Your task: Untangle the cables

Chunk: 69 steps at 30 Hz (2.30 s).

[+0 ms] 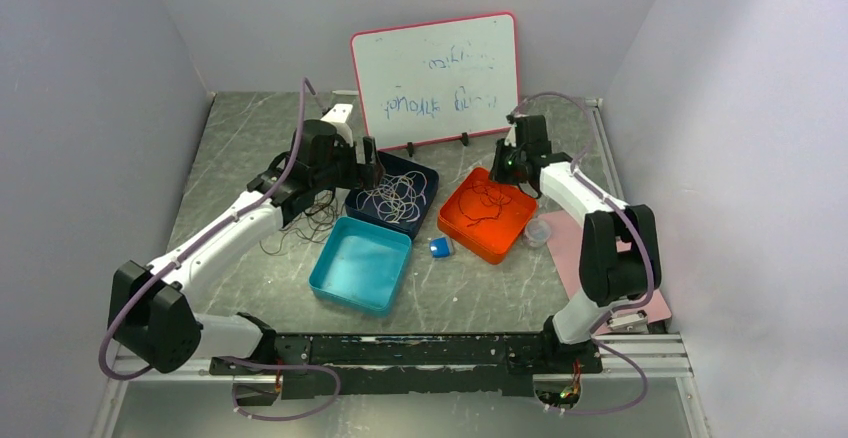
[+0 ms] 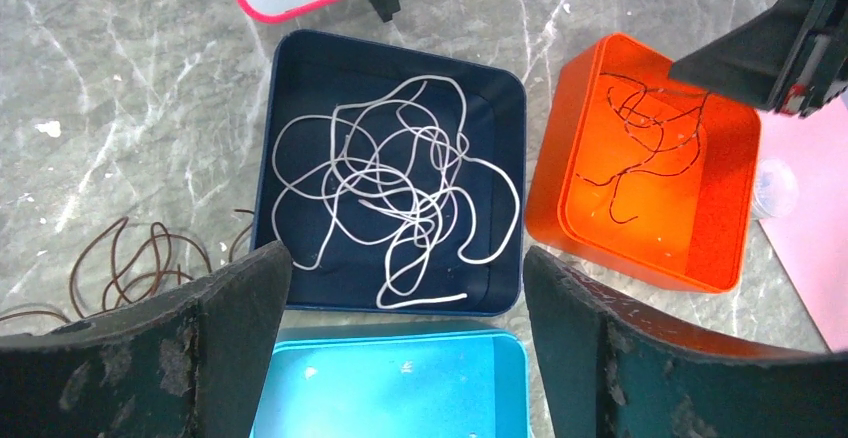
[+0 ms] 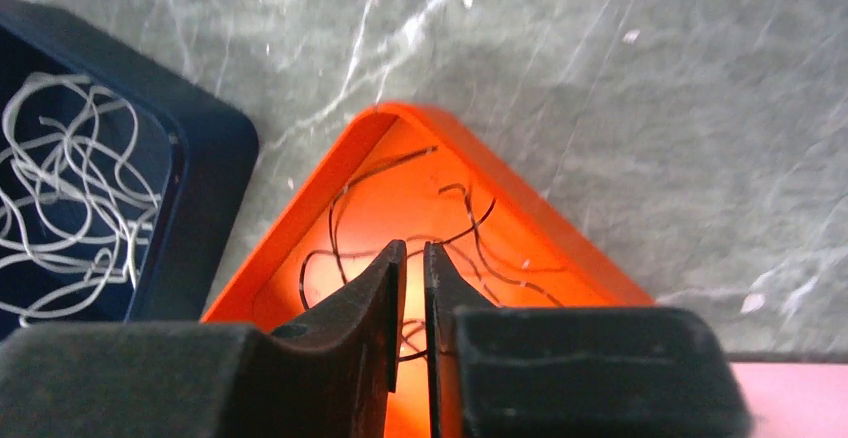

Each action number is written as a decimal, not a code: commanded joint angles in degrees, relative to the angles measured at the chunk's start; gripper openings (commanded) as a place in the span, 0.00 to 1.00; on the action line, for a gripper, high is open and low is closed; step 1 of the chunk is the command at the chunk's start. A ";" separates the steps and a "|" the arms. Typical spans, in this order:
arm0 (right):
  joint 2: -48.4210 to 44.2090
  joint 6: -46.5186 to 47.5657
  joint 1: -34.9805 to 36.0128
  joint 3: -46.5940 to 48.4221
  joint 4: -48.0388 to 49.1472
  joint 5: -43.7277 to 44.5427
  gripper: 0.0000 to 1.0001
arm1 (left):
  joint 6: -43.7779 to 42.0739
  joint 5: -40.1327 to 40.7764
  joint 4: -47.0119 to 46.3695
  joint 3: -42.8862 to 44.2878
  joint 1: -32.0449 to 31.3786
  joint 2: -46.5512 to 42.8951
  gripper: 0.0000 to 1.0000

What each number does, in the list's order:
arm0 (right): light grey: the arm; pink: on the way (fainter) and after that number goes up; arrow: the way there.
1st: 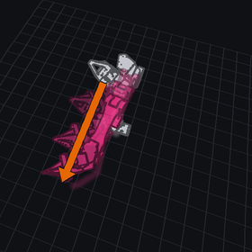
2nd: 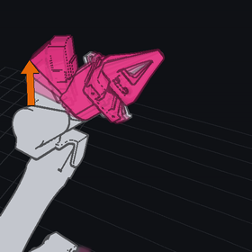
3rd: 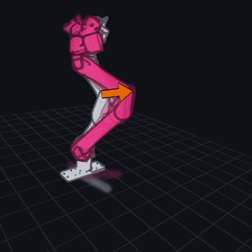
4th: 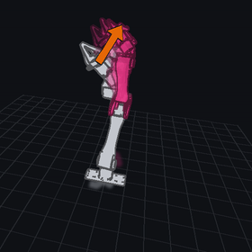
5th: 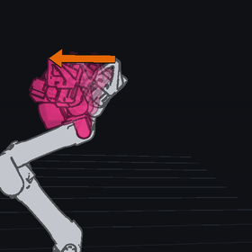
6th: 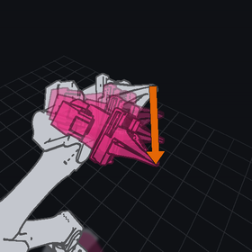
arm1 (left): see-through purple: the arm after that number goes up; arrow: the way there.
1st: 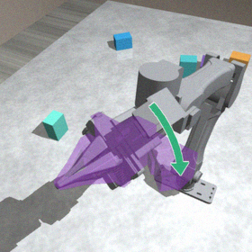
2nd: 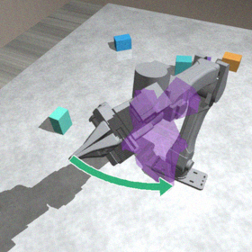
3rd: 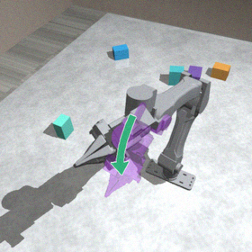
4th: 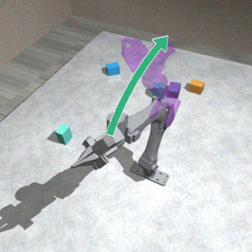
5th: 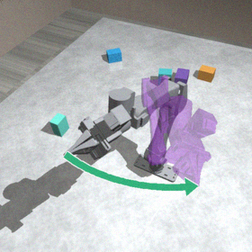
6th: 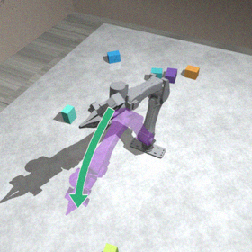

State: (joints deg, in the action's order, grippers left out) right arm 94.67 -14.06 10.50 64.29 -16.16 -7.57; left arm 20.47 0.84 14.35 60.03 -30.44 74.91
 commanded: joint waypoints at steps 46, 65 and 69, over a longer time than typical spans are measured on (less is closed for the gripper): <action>-17.05 0.87 8.48 -7.18 0.77 15.17 0.41 | 3.61 -4.36 -4.92 -1.42 1.45 2.96 0.88; -24.01 0.06 9.62 -11.11 19.01 -16.50 0.49 | 5.28 3.06 -0.02 -2.28 6.33 -1.58 0.87; -21.78 2.37 12.45 -10.32 17.21 -13.84 0.49 | 7.66 10.63 7.53 -3.17 8.72 -4.01 0.86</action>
State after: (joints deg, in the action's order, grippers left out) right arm 70.85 -13.17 20.62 53.15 0.19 -19.38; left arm 25.43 3.18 14.94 57.89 -23.77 73.82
